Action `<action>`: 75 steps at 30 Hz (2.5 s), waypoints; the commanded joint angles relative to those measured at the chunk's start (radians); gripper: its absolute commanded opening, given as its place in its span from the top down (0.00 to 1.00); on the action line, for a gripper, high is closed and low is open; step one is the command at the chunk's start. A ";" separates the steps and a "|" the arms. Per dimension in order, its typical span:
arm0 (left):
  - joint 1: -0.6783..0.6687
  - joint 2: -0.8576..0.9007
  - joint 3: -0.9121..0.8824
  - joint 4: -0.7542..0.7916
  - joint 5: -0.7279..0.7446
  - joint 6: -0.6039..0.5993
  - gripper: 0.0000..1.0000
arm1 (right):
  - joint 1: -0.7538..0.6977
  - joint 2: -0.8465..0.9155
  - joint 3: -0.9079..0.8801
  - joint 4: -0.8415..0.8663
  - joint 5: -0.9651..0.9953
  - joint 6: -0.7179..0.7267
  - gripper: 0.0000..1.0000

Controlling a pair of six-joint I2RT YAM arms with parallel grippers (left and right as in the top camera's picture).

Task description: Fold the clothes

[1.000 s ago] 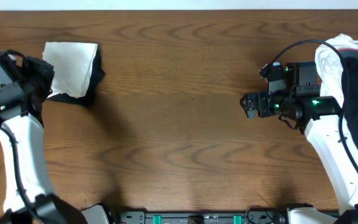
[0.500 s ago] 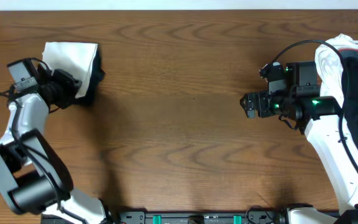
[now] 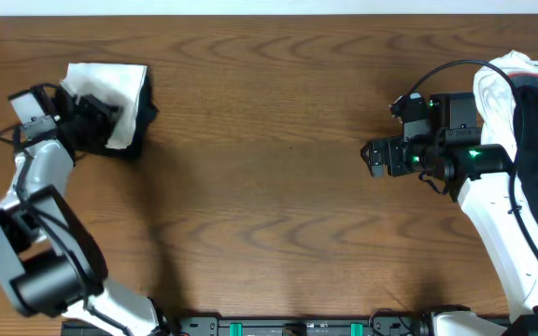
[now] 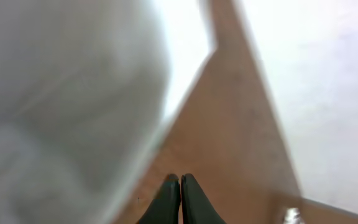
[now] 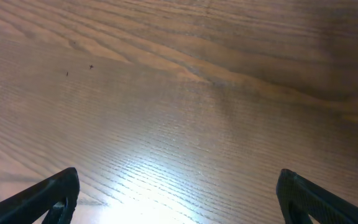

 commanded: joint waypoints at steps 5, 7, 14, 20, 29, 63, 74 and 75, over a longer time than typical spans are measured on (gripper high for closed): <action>0.071 -0.160 0.003 0.048 -0.024 -0.113 0.90 | -0.005 -0.002 0.012 -0.001 0.006 -0.002 0.01; 0.101 -0.152 0.003 0.043 -0.025 -0.108 0.89 | -0.006 -0.002 0.012 -0.001 0.006 -0.002 0.01; 0.164 -0.071 0.003 0.043 -0.025 -0.096 0.89 | -0.005 -0.002 0.012 -0.001 0.006 -0.002 0.01; 0.191 0.049 0.003 0.043 -0.037 -0.082 0.93 | -0.006 -0.002 0.012 -0.001 0.006 -0.002 0.01; 0.235 0.034 0.003 0.054 -0.057 -0.067 0.94 | -0.005 -0.002 0.012 -0.001 0.006 -0.002 0.01; -0.374 -0.290 0.003 0.050 -0.332 -0.090 0.02 | -0.005 -0.002 0.012 -0.001 0.006 -0.002 0.01; -0.385 -0.290 0.003 0.047 -0.332 -0.090 0.02 | -0.005 -0.002 0.012 -0.001 0.006 -0.002 0.01; -0.385 -0.290 0.003 0.047 -0.332 -0.090 0.02 | -0.005 -0.002 0.012 -0.001 0.006 -0.002 0.01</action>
